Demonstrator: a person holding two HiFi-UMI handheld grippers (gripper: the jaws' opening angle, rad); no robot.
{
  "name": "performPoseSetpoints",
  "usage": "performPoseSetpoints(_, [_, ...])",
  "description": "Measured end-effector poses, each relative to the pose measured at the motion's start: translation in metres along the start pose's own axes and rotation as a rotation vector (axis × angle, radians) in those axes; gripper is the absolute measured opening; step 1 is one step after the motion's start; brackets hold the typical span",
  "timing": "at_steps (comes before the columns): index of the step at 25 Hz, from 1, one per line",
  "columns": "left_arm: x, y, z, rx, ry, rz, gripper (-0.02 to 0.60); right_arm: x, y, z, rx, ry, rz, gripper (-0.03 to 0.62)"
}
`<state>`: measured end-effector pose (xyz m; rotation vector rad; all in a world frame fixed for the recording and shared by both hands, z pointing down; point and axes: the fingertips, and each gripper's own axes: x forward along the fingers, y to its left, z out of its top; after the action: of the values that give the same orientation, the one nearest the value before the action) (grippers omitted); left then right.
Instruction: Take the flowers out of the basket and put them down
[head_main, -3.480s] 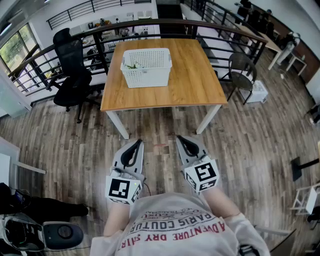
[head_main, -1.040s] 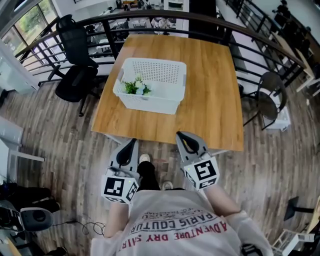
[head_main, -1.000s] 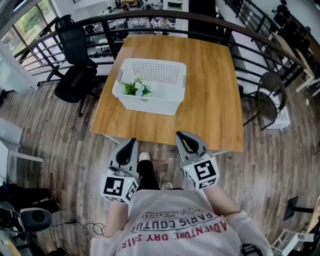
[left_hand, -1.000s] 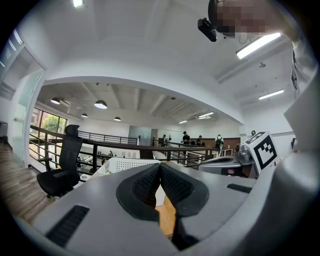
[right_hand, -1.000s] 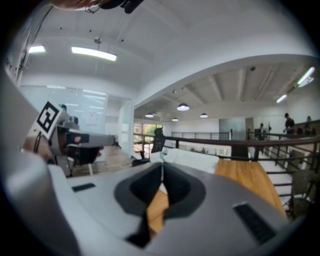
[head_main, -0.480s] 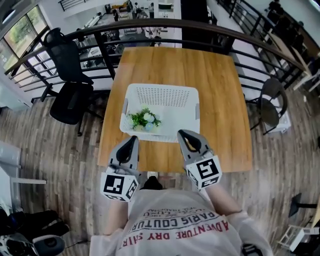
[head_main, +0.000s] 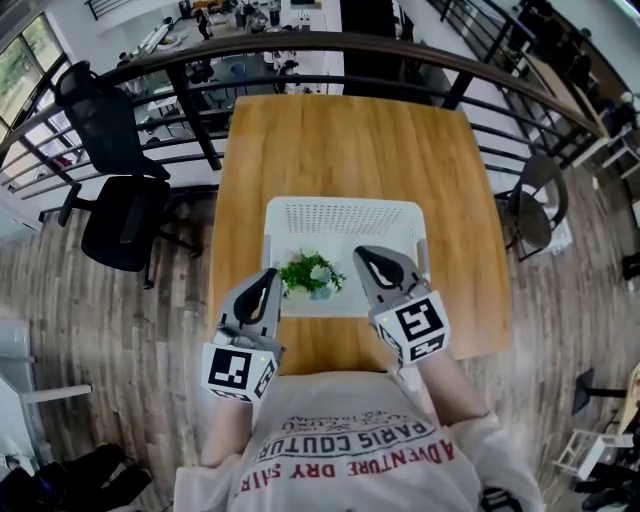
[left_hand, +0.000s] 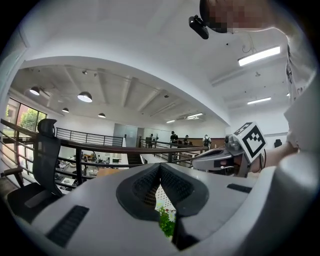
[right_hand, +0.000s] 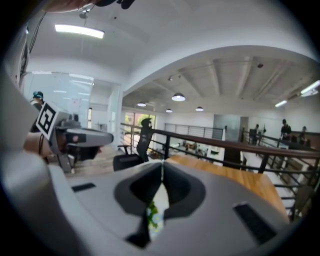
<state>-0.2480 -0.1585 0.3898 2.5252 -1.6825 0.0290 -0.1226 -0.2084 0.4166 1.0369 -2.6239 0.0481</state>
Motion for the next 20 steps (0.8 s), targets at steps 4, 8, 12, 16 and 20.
performPoseSetpoints(4, [0.01,0.015,-0.004,-0.009,0.007,0.006,0.026,0.034,0.0,-0.016,-0.012,0.092,0.074,0.029])
performPoseSetpoints(8, [0.016,0.026,-0.02,-0.021,0.032,0.033,0.026,0.063,0.0,-0.049,-0.029,0.221,0.151,0.029])
performPoseSetpoints(12, [0.022,0.029,-0.037,-0.053,0.069,0.038,0.026,0.093,-0.008,-0.095,-0.061,0.421,0.228,0.029])
performPoseSetpoints(16, [0.027,0.036,-0.051,-0.074,0.09,0.044,0.026,0.117,-0.005,-0.141,-0.086,0.582,0.31,0.031])
performPoseSetpoints(20, [0.027,0.042,-0.06,-0.09,0.106,0.055,0.026,0.13,0.002,-0.18,-0.065,0.695,0.37,0.107])
